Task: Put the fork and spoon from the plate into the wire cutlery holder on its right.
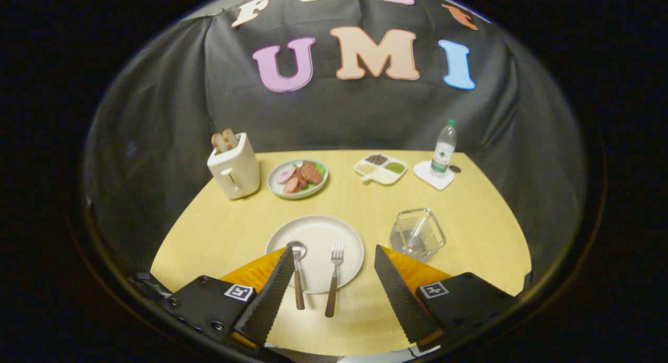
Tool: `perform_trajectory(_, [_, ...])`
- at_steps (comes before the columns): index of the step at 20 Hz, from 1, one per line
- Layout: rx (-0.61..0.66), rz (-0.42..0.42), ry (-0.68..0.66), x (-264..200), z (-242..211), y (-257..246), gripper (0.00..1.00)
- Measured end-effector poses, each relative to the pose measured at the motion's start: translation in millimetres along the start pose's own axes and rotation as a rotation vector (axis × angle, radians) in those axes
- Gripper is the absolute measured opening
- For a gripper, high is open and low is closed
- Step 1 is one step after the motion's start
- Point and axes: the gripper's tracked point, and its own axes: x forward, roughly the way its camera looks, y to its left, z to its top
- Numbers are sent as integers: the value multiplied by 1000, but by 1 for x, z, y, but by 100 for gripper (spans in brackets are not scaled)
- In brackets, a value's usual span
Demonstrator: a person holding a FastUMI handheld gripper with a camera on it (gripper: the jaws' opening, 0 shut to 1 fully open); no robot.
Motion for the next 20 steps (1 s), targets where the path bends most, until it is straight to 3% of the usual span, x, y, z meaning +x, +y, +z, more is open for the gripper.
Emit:
perform_trajectory(11, [-50, 25, 407, 54, -92, -2, 98])
perform_trajectory(20, [-31, 22, 599, 74, -129, -5, 78])
